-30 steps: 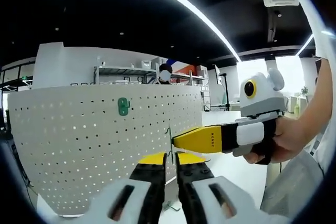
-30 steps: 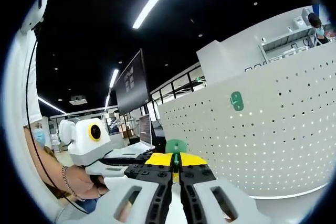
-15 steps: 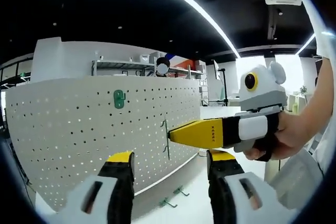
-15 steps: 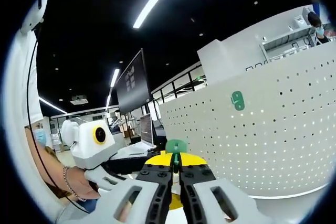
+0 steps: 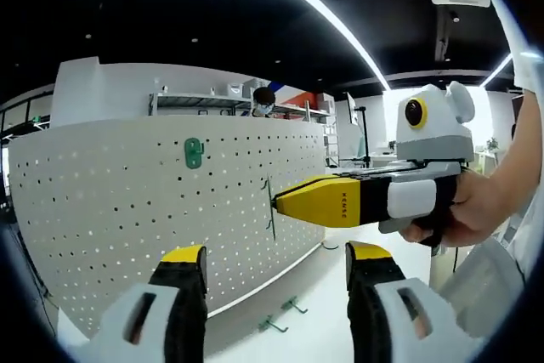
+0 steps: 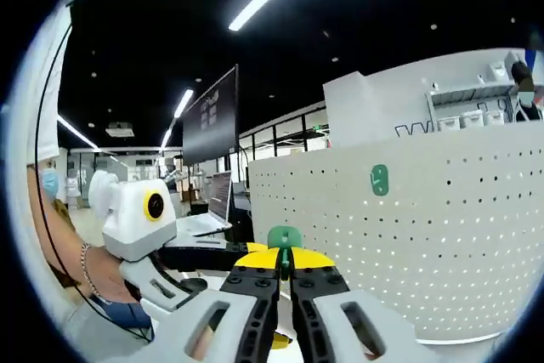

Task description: Insert the hook assembly into the mounting plate slot until the hook locks in place.

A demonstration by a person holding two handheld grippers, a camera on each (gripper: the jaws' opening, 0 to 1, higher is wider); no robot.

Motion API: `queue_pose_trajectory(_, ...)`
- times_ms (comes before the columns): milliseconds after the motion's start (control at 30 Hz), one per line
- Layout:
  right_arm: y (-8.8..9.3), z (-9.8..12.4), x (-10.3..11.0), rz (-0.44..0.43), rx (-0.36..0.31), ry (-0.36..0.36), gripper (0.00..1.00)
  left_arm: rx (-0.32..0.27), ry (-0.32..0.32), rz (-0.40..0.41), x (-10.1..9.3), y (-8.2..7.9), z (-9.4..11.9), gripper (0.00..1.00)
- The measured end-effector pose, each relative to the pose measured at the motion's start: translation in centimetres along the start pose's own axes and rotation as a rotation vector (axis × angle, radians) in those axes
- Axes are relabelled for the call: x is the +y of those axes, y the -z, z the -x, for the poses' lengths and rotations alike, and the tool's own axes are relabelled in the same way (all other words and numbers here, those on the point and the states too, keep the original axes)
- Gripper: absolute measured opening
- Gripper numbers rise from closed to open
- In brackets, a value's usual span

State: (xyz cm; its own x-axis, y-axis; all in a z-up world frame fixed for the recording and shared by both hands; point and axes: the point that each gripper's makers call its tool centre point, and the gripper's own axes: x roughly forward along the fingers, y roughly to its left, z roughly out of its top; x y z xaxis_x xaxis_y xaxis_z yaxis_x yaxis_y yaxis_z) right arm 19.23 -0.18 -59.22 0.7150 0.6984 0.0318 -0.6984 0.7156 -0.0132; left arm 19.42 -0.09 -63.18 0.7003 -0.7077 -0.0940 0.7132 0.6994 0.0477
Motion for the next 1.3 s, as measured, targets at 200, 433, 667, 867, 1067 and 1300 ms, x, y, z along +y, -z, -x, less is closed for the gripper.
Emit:
queue_pose_trajectory(200, 0.2, -0.1, -0.1, -0.016, 0.004, -0.002, 0.0, 0.002, 0.001, 0.002, -0.1, 0.1, 0.0, 0.68)
queue_pose_trajectory(433, -0.1, 0.0, -0.9, -0.035, -0.004, 0.018, 0.0, 0.01, -0.002, 0.009, 0.0, 0.6, 0.2, 0.68)
queue_pose_trajectory(667, -0.4, -0.2, -1.8, -0.038, -0.007, 0.038, 0.0, 0.024, -0.007, 0.017, 0.1, 1.6, 0.7, 0.68)
queue_pose_trajectory(867, -0.9, -0.2, -3.2, -0.038, -0.014, 0.074, 0.0, 0.048, -0.016, 0.032, 0.3, 2.7, 1.2, 0.68)
queue_pose_trajectory(1067, -1.2, -0.1, -4.3, -0.041, -0.02, 0.097, 0.0, 0.066, -0.014, 0.039, 0.1, 3.7, 1.6, 0.67)
queue_pose_trajectory(1300, -1.7, -0.1, -5.7, -0.036, -0.022, 0.132, 0.0, 0.086, -0.015, 0.044, 0.0, 4.9, 2.1, 0.68)
